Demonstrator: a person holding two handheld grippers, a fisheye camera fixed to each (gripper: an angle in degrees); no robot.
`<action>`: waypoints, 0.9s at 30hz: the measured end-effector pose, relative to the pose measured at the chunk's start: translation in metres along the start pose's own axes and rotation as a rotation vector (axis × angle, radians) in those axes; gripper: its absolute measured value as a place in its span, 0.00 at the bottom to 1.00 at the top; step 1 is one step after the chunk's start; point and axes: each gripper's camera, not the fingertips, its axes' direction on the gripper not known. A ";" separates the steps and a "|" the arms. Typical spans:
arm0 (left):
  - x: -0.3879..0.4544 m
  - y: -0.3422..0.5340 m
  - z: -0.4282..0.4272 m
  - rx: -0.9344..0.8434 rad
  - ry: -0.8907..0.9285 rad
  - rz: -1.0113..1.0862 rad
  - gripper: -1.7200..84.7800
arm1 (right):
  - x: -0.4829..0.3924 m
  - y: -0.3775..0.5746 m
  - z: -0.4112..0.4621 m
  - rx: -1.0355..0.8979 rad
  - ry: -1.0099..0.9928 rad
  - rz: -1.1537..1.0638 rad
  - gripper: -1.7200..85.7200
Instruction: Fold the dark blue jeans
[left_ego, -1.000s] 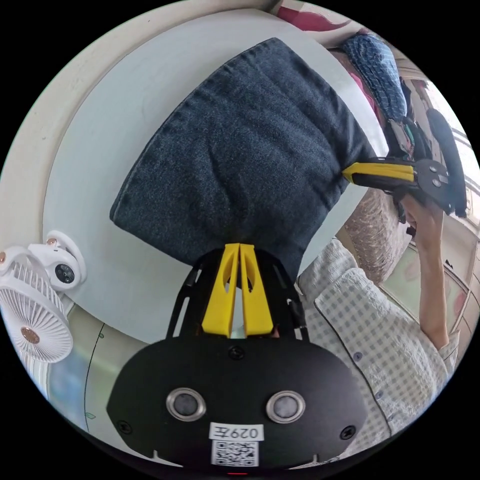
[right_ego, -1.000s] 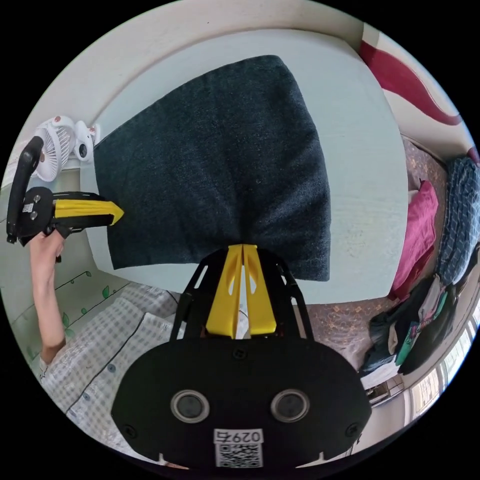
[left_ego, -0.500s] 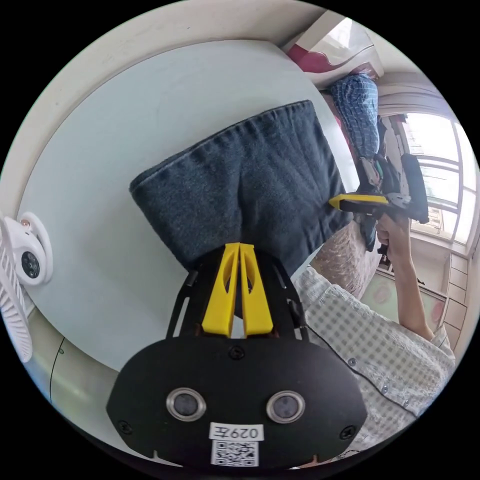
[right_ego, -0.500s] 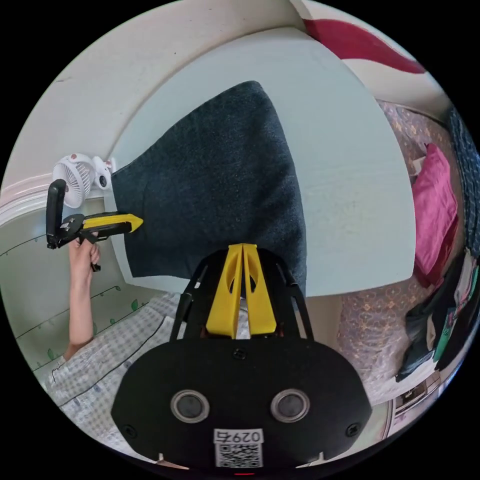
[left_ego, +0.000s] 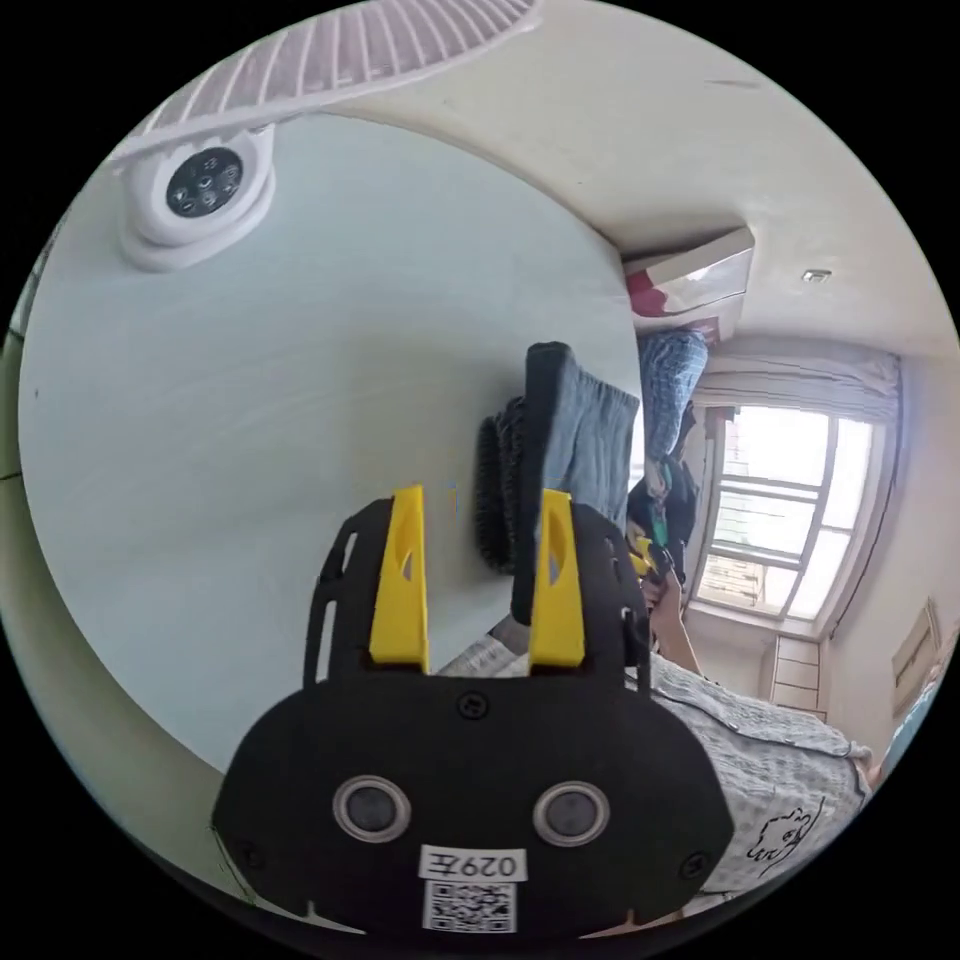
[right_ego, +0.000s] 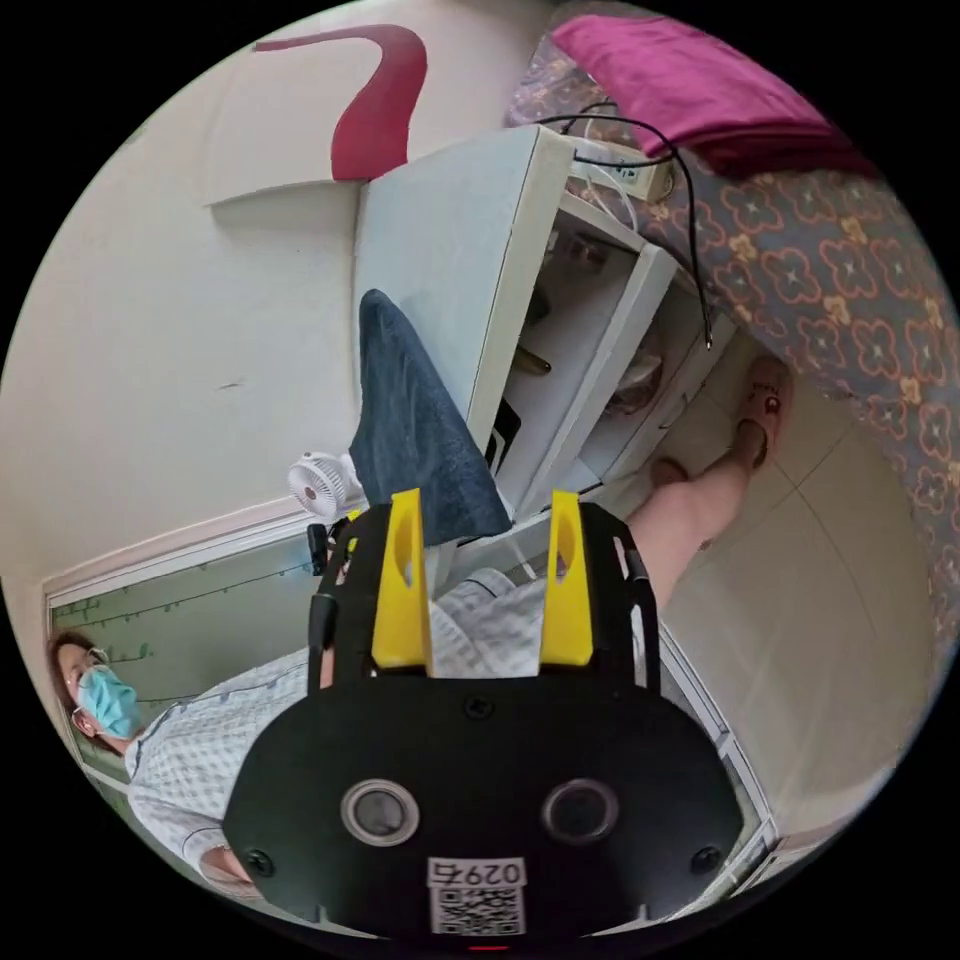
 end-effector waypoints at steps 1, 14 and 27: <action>0.000 -0.001 0.004 -0.020 0.013 0.005 0.24 | 0.005 -0.003 -0.002 -0.004 -0.033 0.002 0.20; 0.045 -0.041 0.088 -0.316 -0.018 0.098 0.16 | 0.041 0.019 -0.131 -0.050 0.016 -0.072 0.06; 0.166 -0.083 0.197 -0.508 0.105 0.207 0.09 | 0.040 0.020 -0.371 0.146 -0.087 -0.164 0.03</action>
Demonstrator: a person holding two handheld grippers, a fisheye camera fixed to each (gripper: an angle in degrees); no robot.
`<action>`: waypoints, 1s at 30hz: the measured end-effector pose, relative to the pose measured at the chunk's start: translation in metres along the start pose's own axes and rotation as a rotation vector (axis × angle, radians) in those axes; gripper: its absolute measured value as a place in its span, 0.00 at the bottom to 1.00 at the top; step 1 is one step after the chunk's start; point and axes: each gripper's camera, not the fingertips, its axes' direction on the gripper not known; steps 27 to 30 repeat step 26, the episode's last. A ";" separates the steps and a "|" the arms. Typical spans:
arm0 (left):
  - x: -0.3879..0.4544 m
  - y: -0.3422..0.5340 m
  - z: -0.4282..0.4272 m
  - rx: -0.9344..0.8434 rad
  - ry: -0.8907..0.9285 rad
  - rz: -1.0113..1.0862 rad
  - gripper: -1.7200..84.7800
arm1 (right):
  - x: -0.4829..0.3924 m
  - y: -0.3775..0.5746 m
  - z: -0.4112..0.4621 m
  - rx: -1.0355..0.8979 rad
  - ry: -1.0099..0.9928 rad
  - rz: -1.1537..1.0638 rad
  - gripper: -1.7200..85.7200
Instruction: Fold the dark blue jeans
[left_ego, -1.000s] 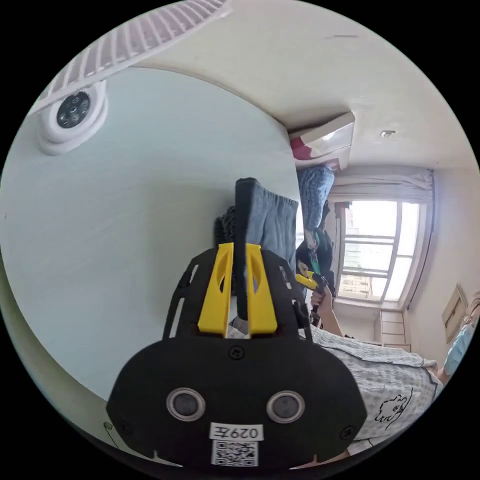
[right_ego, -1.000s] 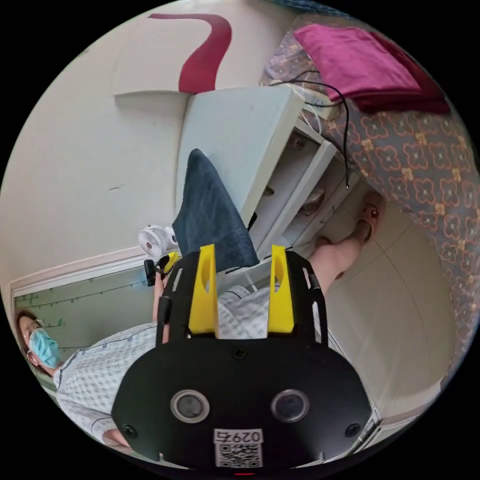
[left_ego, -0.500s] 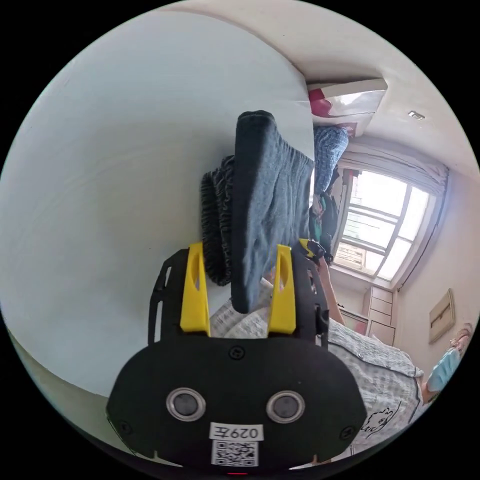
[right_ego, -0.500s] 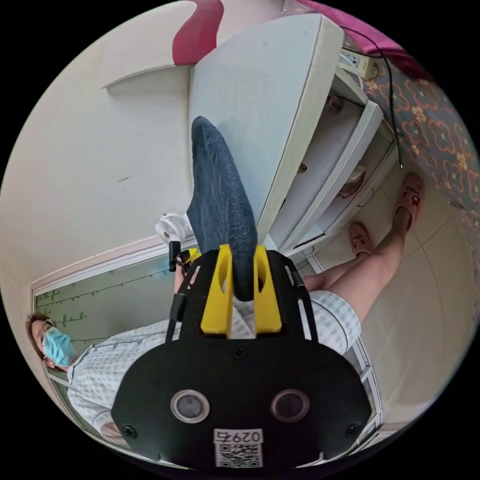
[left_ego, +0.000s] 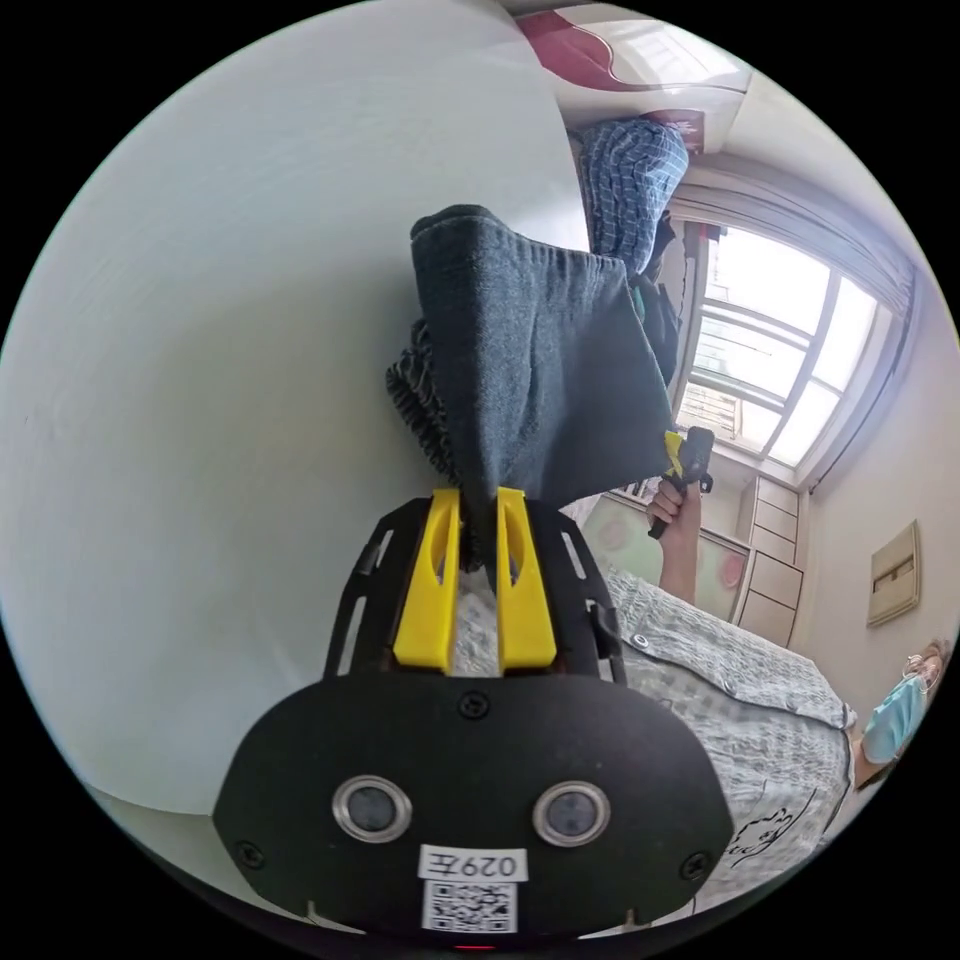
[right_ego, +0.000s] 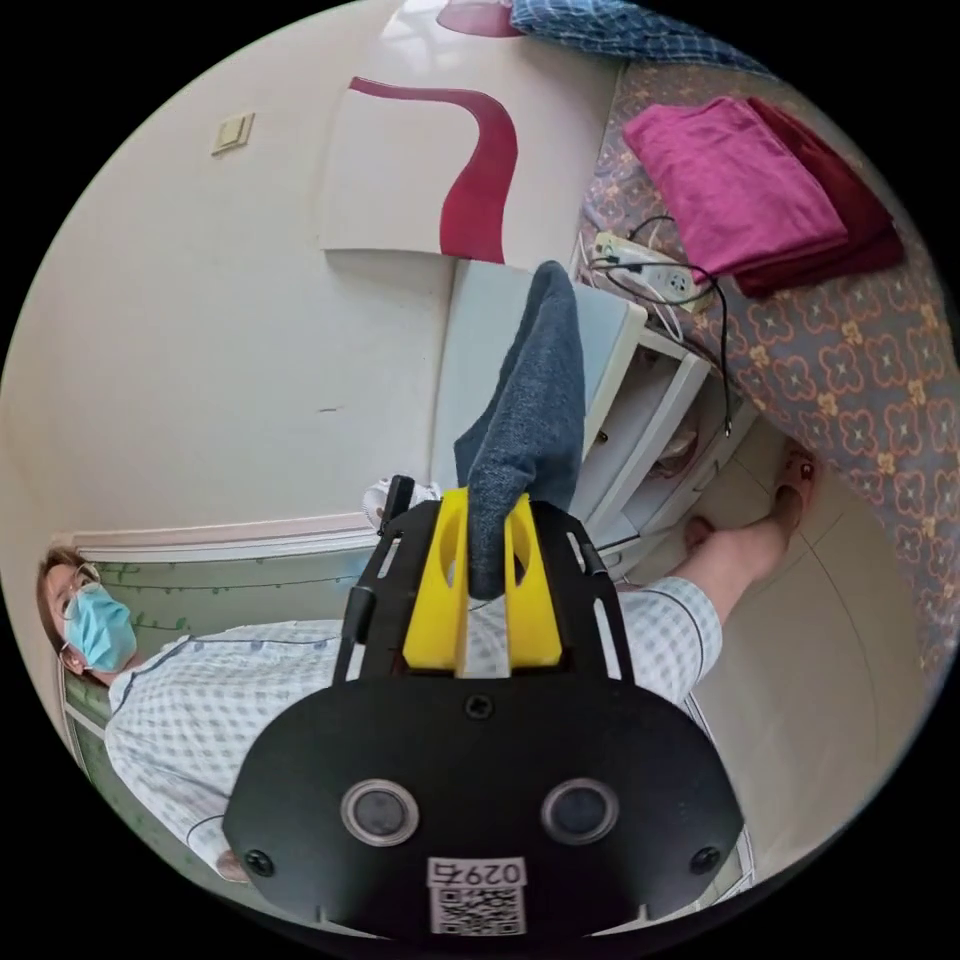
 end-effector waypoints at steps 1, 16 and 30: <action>0.005 -0.007 0.002 -0.001 0.008 0.002 0.09 | -0.005 -0.009 -0.009 0.002 -0.012 -0.021 0.03; 0.207 -0.278 0.037 0.025 -0.273 0.206 0.07 | 0.017 -0.177 -0.243 -0.015 0.427 0.119 0.07; 0.153 -0.204 0.056 -0.089 -0.403 0.165 0.01 | -0.001 -0.072 -0.311 0.302 0.549 0.151 0.13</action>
